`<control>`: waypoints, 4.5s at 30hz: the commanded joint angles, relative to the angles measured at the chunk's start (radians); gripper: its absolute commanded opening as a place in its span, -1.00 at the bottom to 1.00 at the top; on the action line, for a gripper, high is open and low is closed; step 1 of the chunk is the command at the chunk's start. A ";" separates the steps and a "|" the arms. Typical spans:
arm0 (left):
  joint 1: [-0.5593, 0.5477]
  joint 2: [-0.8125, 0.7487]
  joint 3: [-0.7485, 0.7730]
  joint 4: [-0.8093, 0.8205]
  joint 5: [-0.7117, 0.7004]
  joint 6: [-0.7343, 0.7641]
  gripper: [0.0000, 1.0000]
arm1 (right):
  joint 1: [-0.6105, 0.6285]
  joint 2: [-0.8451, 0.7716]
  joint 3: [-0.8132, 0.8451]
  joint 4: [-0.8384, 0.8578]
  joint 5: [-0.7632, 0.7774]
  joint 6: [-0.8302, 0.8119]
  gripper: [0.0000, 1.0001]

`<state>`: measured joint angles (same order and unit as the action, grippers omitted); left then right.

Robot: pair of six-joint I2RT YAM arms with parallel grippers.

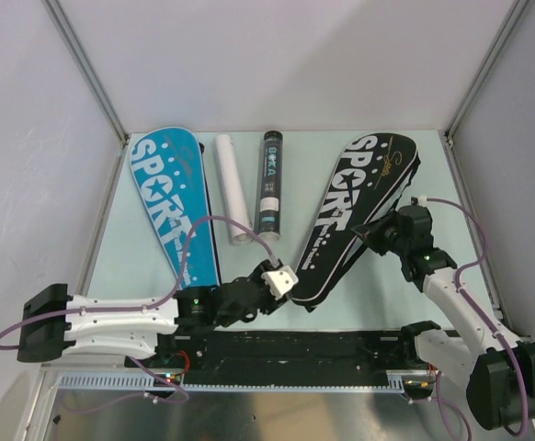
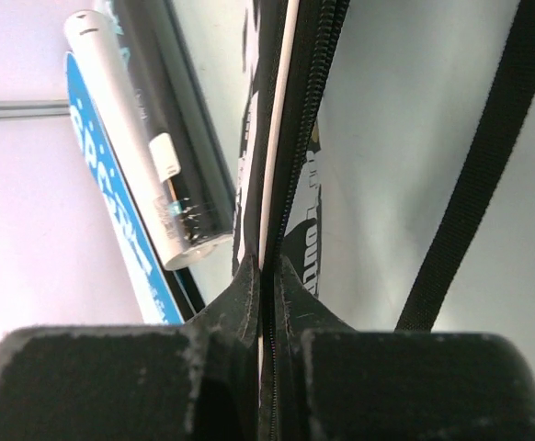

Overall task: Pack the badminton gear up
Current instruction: Adjust the racket bag at the center of the board.

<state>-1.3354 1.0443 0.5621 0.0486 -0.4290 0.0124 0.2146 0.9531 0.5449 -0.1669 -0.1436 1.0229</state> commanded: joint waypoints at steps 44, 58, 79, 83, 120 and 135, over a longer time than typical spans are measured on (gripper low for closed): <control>-0.059 0.049 -0.128 0.456 -0.077 0.149 -0.54 | -0.006 -0.014 0.117 0.104 -0.088 -0.198 -0.19; 0.187 -0.251 -0.104 0.181 0.104 -0.206 -1.00 | -0.273 0.039 0.248 0.096 -0.007 -0.592 -0.08; 0.230 -0.366 -0.141 0.160 0.218 -0.260 -0.99 | -0.334 0.450 0.281 0.480 -0.229 -0.475 0.12; 0.231 -0.382 -0.148 0.155 0.220 -0.265 -1.00 | -0.319 0.542 0.313 0.536 -0.263 -0.454 0.17; 0.231 -0.321 -0.075 0.143 0.187 -0.295 -0.99 | -0.090 0.346 0.187 0.269 -0.390 -0.331 0.26; 0.232 -0.365 -0.097 0.141 0.179 -0.284 -1.00 | -0.055 0.370 0.145 0.450 -0.354 -0.238 -0.73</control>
<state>-1.1088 0.7078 0.4362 0.1265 -0.2329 -0.2546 0.1516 1.3766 0.7052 0.1822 -0.4904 0.7532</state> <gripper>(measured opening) 0.360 0.304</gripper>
